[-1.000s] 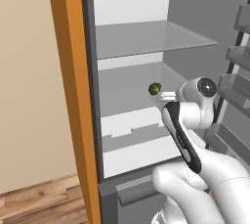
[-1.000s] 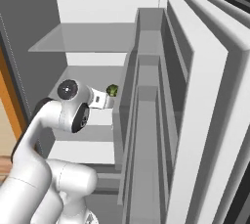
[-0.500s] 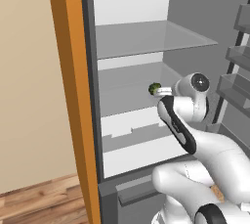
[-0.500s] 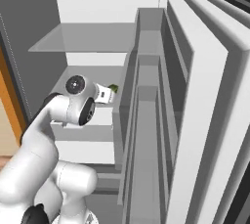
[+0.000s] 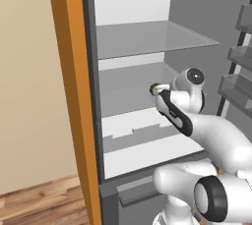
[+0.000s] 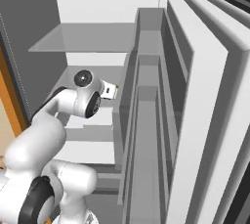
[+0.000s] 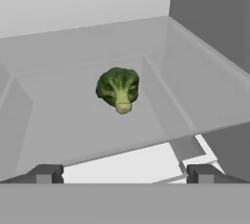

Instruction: Place one broccoli and one fish in each tupperware on the nearby counter, to pack two identical lunches.

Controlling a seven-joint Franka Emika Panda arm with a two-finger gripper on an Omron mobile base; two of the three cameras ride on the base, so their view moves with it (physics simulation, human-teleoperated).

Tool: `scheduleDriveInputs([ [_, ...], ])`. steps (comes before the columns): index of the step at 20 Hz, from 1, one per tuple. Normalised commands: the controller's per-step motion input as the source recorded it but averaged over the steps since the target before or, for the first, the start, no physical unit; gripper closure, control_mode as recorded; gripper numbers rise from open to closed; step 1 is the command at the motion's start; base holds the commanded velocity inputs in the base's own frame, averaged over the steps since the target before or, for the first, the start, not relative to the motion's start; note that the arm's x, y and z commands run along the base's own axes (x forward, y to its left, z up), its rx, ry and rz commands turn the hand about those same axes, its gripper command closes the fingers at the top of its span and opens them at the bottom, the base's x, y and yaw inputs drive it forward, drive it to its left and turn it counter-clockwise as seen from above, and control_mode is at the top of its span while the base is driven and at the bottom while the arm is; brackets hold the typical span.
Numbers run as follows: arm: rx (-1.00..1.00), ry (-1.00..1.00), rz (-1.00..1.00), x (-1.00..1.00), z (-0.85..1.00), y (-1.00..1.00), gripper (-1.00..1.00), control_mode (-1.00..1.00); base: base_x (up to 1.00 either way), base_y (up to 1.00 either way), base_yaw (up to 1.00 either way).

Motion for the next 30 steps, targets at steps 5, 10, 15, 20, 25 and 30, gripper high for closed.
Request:
scheduleDriveInputs([
  [5,0.00,0.04,0.00,0.28,-0.16,0.00,-1.00,-1.00,0.00,0.00,0.00],
  [10,0.00,0.00,0.00,0.28,-0.13,0.00,-1.00,-1.00,0.00,0.00,0.00],
  [15,0.00,0.02,0.00,0.29,-0.09,0.00,-1.00,-1.00,0.00,0.00,0.00],
  [20,0.00,0.04,0.00,0.34,-0.17,0.00,-1.00,-1.00,0.00,0.00,0.00],
  [25,0.00,0.03,0.00,0.35,-0.16,0.00,-1.00,-1.00,0.00,0.00,0.00],
  [30,0.00,0.03,0.00,0.31,-0.15,0.00,-1.00,-1.00,0.00,0.00,0.00],
])
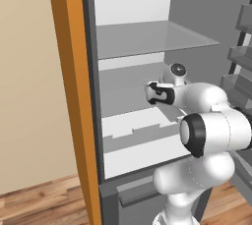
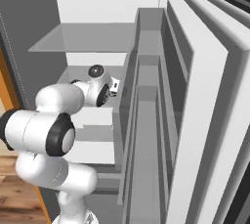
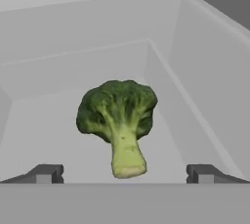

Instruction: Place one broccoli and one fish in each tupperware on the nearby counter, to pack two identical lunches.

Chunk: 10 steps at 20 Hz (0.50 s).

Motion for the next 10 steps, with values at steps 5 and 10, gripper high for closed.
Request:
scheduleDriveInputs([
  [5,0.00,0.03,0.00,0.29,-0.13,0.00,-1.00,-1.00,0.00,0.00,0.00],
  [10,0.00,0.05,0.00,0.21,-0.23,0.00,-1.00,-1.00,0.00,0.00,0.00],
])
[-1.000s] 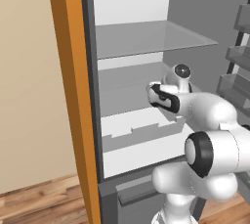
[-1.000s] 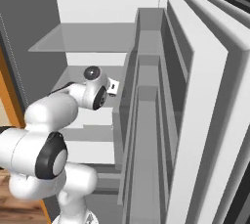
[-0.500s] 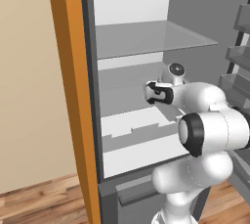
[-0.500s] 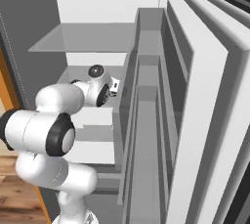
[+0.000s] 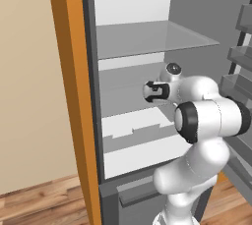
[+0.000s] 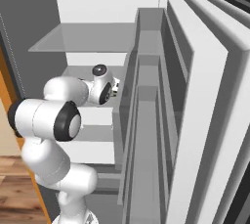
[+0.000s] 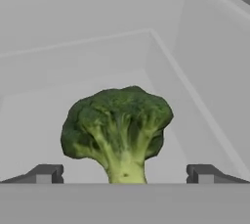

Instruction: Place one broccoli and one fish in each tupperware on the nearby counter, to pack two identical lunches.

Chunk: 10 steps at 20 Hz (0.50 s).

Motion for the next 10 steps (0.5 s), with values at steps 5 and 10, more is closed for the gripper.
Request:
scheduleDriveInputs([
  [5,0.00,0.03,0.00,0.22,-0.23,0.00,-1.00,-1.00,0.00,0.00,0.00],
  [10,0.00,0.02,0.00,0.20,-0.26,0.00,-1.00,-1.00,0.00,0.00,0.00],
])
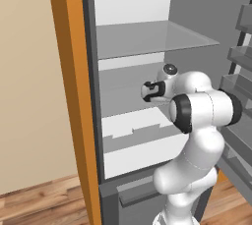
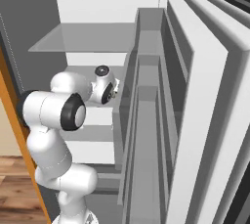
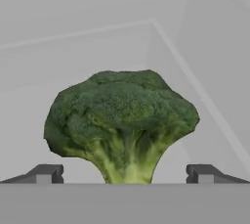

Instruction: Place one broccoli and one fish in each tupperware on the nearby counter, to pack two identical lunches.

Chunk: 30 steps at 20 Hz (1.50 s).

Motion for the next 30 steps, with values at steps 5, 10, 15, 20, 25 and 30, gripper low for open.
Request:
scheduleDriveInputs([
  [5,0.00,0.02,0.00,0.17,-0.27,0.00,-1.00,-1.00,0.00,0.00,0.00],
  [10,0.00,0.04,0.00,0.09,-0.32,0.00,-1.00,-1.00,0.00,0.00,0.00],
  [15,0.00,0.03,0.00,0.12,-0.38,0.00,1.00,-1.00,0.00,0.00,0.00],
  [20,0.00,-0.01,0.00,0.05,-0.10,0.00,1.00,-1.00,0.00,0.00,0.00],
  [25,0.00,0.00,0.00,-0.04,-0.16,0.00,1.00,-1.00,0.00,0.00,0.00],
  [30,0.00,0.00,0.01,-0.56,-0.40,0.18,1.00,-1.00,0.00,0.00,0.00],
])
